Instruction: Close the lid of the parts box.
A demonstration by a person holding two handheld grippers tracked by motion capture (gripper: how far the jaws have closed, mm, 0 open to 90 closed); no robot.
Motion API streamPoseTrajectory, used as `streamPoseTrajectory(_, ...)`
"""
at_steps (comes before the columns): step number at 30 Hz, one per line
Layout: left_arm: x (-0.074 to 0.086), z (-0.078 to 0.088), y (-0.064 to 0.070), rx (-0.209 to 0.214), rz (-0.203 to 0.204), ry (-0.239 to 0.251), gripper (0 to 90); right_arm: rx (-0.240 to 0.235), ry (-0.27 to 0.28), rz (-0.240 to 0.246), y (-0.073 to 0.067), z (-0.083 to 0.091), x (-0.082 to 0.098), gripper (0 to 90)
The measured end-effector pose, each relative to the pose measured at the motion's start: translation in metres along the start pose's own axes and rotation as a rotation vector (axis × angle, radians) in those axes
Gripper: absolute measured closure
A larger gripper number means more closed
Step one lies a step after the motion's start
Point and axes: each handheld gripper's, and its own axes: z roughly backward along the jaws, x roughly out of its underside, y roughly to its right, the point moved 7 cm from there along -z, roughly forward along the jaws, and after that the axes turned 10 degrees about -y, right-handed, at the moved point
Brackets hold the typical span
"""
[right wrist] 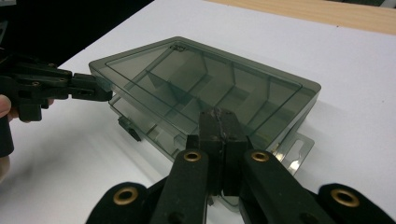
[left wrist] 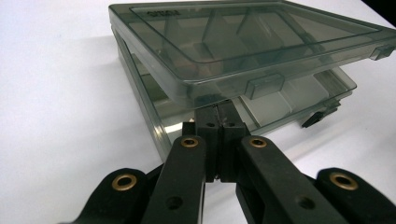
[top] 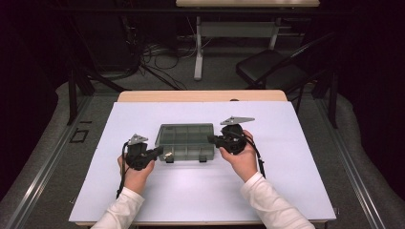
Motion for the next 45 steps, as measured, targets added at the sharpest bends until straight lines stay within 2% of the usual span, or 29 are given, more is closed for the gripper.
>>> streamPoseTrajectory(4, 0.003, -0.002, 0.000, -0.013, -0.018, -0.018, 89.9, 0.002, -0.011, 0.001, 0.002, 0.000, 0.004, 90.0)
streamPoseTrajectory(9, 0.005, -0.003, 0.000, -0.029, -0.026, -0.018, 89.9, 0.002, -0.022, -0.007, 0.003, 0.003, 0.008, 90.0)
streamPoseTrajectory(15, 0.008, -0.003, -0.001, -0.032, -0.035, -0.034, 89.9, 0.011, -0.033, -0.001, 0.004, 0.000, 0.012, 90.0)
streamPoseTrajectory(28, 0.011, -0.001, -0.005, -0.067, -0.045, -0.036, 89.9, 0.021, -0.065, 0.000, 0.006, -0.006, 0.020, 90.0)
streamPoseTrajectory(45, 0.016, 0.004, -0.006, -0.067, -0.043, -0.044, 89.8, 0.017, -0.091, -0.001, 0.006, -0.012, 0.026, 90.0)
